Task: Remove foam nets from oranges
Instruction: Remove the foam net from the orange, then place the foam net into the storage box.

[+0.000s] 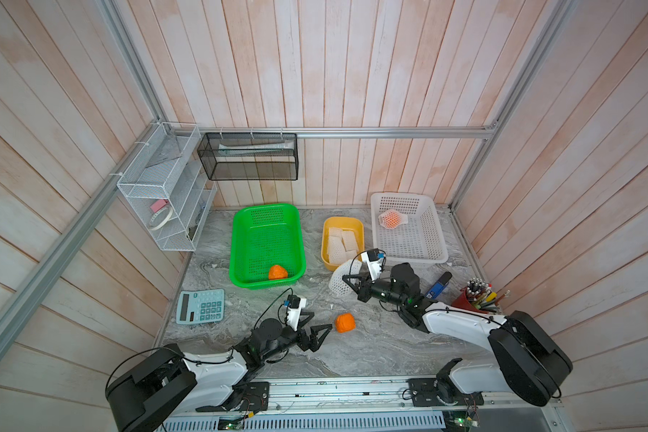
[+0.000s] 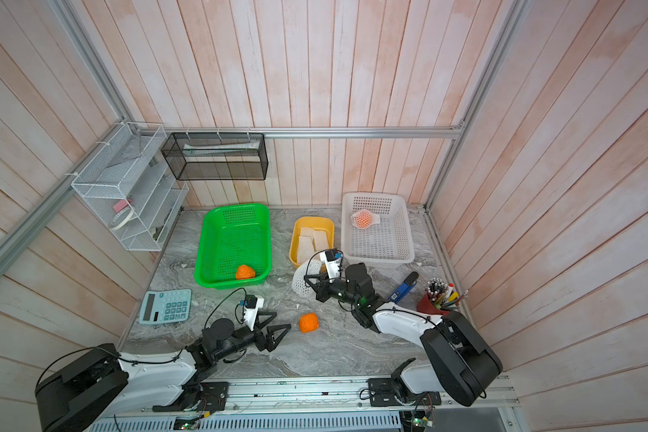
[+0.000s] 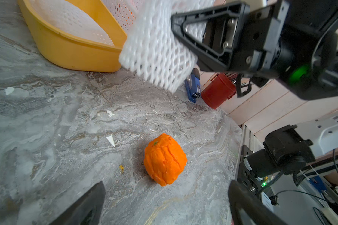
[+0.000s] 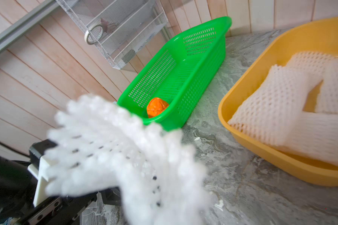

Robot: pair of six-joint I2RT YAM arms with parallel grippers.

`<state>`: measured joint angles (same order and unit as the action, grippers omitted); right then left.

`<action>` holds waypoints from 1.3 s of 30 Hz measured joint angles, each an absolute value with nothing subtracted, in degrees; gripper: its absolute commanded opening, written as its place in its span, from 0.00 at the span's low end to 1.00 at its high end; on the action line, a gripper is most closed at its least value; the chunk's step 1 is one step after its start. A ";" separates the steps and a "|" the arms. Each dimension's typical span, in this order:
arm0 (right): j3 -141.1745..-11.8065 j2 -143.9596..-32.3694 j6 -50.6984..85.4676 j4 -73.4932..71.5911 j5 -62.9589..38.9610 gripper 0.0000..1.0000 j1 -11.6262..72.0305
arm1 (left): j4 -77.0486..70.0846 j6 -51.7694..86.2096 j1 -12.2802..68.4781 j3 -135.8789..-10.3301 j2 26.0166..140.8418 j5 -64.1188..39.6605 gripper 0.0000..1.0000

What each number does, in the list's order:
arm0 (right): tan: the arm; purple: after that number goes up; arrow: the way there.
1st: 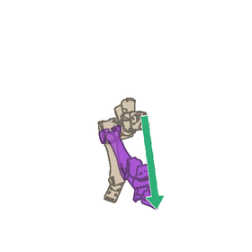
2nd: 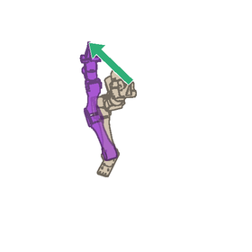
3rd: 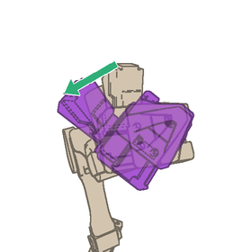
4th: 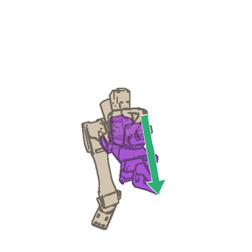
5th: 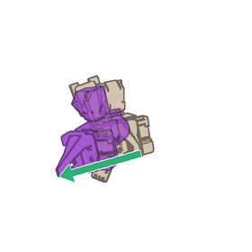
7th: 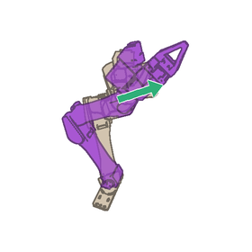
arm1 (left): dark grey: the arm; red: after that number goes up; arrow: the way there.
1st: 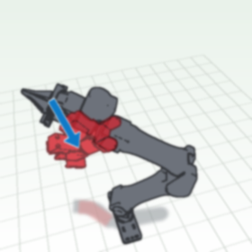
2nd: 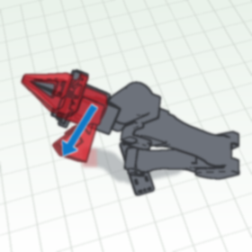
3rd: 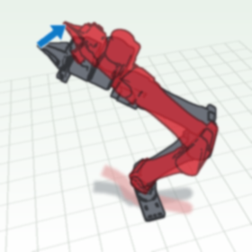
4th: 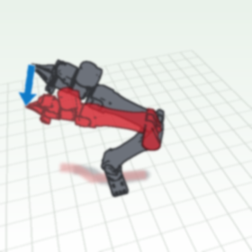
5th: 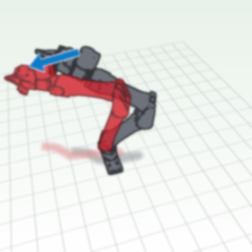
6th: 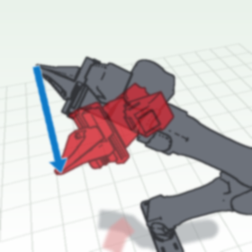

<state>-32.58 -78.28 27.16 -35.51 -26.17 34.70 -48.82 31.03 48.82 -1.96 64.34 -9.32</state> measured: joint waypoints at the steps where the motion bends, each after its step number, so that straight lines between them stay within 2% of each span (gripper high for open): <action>1: -35.33 -78.56 26.94 -32.34 -26.17 0.00 33.54 | -47.75 31.09 48.82 -1.96 62.98 -9.06 1.00; 6: -47.79 -83.94 25.98 -21.26 -27.62 0.00 27.40 | -40.47 31.09 48.93 -2.72 56.14 -7.92 1.00; 17: -73.12 -107.61 23.90 -0.58 -36.86 0.00 19.57 | -26.85 30.44 49.58 -5.15 49.08 -6.55 1.00; 20: -79.55 -111.94 22.28 5.48 -37.39 0.05 18.79 | -25.06 30.39 49.58 -5.15 48.07 -6.55 1.00; 24: -88.79 -117.47 18.85 13.45 -37.58 0.13 18.20 | -23.35 30.41 49.58 -5.15 47.03 -6.55 1.00; 26: -90.54 -118.85 17.78 15.86 -37.56 0.21 17.93 | -22.81 30.44 49.58 -5.15 46.61 -6.55 1.00; 31: -91.39 -119.26 16.82 18.81 -37.65 0.53 16.95 | -22.41 30.48 49.58 -5.15 46.39 -6.55 1.00; 34: -92.64 -119.24 16.95 19.03 -37.78 0.67 15.77 | -22.41 30.68 49.58 -5.15 46.39 -6.57 1.00; 39: -93.93 -118.45 16.80 19.25 -37.82 0.74 14.20 | -22.39 30.76 49.69 -5.15 46.37 -6.55 1.00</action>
